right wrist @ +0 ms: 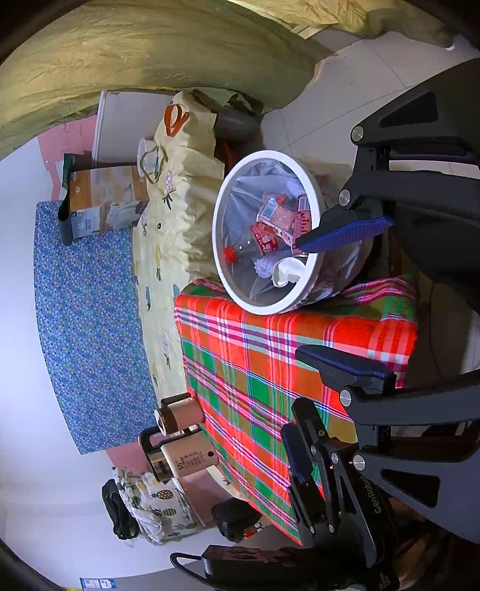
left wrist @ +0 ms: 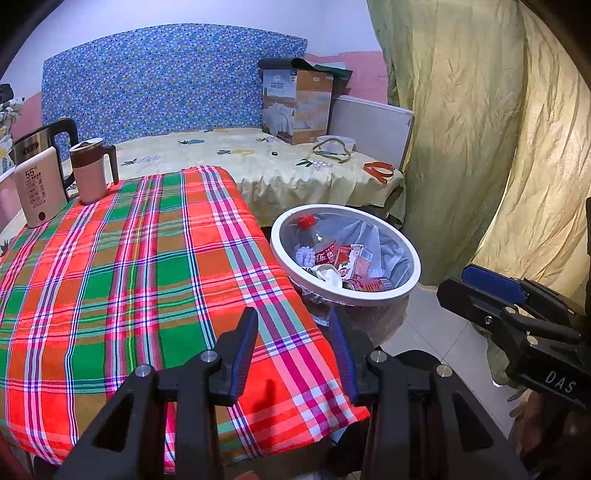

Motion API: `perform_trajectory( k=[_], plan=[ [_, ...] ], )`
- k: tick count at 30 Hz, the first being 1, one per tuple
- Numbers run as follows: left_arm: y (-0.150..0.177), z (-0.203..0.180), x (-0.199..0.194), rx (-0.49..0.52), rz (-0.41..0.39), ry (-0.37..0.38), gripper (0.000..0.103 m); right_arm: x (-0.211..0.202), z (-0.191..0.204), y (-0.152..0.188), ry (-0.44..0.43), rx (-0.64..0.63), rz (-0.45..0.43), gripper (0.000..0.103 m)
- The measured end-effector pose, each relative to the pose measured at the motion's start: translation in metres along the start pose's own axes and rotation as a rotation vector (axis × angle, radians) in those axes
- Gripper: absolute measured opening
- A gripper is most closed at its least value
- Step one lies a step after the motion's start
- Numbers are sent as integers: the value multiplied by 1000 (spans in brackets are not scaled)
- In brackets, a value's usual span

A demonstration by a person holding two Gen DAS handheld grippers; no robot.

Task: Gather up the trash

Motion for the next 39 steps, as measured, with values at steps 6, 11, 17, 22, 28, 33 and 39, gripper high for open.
perform_trajectory(
  k=[6,11,17,22,28,33,39],
  plan=[
    [0,0,0,0,0,0,42,1,-1,2,1,3,2,54],
    [1,1,0,-1,2,-1,42,1,-2,2,2,4,6,54],
    [2,1,0,4,4,-3,42,1,-2,2,2,5,7,54],
    [1,-1,-1,20,0,-9,42,2,-3,4,4,7,12,54],
    [0,-1,-1,24,0,-15,42,3,-3,4,5,9,14,54],
    [1,-1,0,25,3,-29,42,4,-4,5,6,11,17,54],
    [0,-1,3,20,7,-29,42,6,-4,5,8,13,19,54]
  ],
)
Point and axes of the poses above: each gripper's, at about its wrist camera, not at the fingertips, and x roughly the way its jaws point, z to its left, y to its underside, the point moved 7 cm from there along x, roughly the way its jaws point, and after that the axes turned 10 degrees about x, right-handed, at the moved point
